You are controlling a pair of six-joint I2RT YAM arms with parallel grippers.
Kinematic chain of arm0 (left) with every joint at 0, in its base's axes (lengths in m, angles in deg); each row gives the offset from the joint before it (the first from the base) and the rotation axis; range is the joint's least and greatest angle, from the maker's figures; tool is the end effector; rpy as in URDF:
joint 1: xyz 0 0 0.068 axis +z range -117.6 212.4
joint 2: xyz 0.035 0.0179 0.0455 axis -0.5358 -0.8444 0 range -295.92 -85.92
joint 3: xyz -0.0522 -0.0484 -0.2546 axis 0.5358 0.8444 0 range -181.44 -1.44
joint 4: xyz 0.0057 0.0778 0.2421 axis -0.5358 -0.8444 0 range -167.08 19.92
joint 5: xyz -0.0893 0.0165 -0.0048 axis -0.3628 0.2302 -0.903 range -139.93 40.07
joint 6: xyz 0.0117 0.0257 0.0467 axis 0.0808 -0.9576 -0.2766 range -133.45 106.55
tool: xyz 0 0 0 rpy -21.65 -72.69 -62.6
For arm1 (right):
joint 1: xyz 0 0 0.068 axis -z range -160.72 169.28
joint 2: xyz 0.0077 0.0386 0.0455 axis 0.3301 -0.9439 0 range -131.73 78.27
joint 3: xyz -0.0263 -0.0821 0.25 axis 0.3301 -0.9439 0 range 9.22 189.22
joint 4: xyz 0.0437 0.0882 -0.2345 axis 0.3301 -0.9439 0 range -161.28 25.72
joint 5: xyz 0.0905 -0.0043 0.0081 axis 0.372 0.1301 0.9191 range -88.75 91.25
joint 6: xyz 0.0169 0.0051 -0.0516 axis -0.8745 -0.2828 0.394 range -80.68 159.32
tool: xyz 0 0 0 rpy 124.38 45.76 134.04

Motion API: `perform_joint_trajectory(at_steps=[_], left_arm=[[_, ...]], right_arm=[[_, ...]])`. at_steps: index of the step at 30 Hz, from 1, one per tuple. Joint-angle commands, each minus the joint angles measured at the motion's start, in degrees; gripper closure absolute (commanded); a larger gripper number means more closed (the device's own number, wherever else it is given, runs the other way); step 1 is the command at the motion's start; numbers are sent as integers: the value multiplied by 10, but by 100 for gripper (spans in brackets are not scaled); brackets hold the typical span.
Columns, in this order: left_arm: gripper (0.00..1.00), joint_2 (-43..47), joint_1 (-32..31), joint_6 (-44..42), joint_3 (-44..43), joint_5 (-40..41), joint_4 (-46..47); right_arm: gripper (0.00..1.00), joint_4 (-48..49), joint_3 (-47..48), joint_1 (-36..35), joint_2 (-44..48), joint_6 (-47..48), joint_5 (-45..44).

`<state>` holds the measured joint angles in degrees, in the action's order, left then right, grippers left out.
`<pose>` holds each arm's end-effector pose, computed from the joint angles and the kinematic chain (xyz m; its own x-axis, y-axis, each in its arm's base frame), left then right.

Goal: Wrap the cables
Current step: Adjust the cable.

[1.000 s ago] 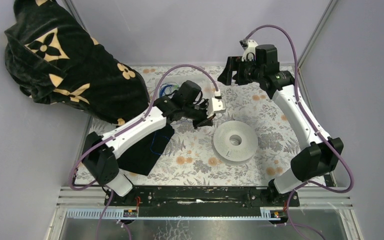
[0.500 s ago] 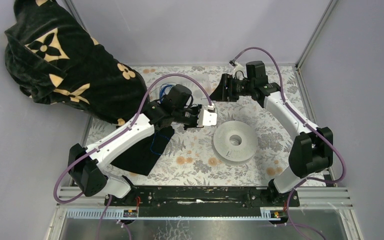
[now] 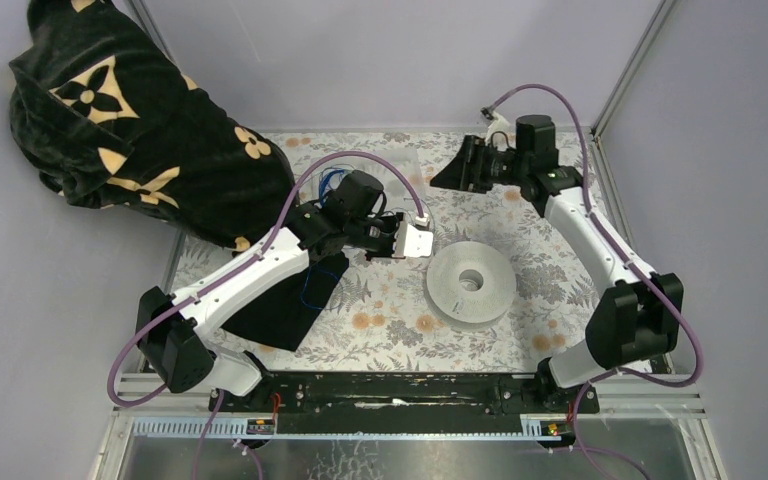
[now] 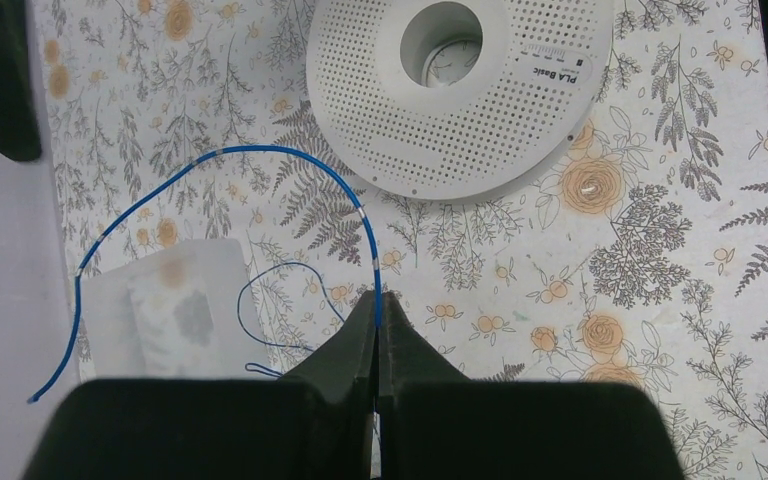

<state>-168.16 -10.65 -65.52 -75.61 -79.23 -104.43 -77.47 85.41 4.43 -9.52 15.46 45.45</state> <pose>0.2121 -0.2229 0.3211 0.3747 0.5912 -0.7142 0.9171 -0.1231 0.3793 0.3277 0.1132 0.3378 -0.6925 0.1164 -0.7120 -0.5636 0.5288 0.6346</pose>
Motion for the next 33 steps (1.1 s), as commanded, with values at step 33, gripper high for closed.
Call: perform_joint_trajectory(at_steps=[33], left_arm=[[100,-10,2,-44,-8,-29,-35]], right_arm=[[58,-7,3,-44,-40,85,136]])
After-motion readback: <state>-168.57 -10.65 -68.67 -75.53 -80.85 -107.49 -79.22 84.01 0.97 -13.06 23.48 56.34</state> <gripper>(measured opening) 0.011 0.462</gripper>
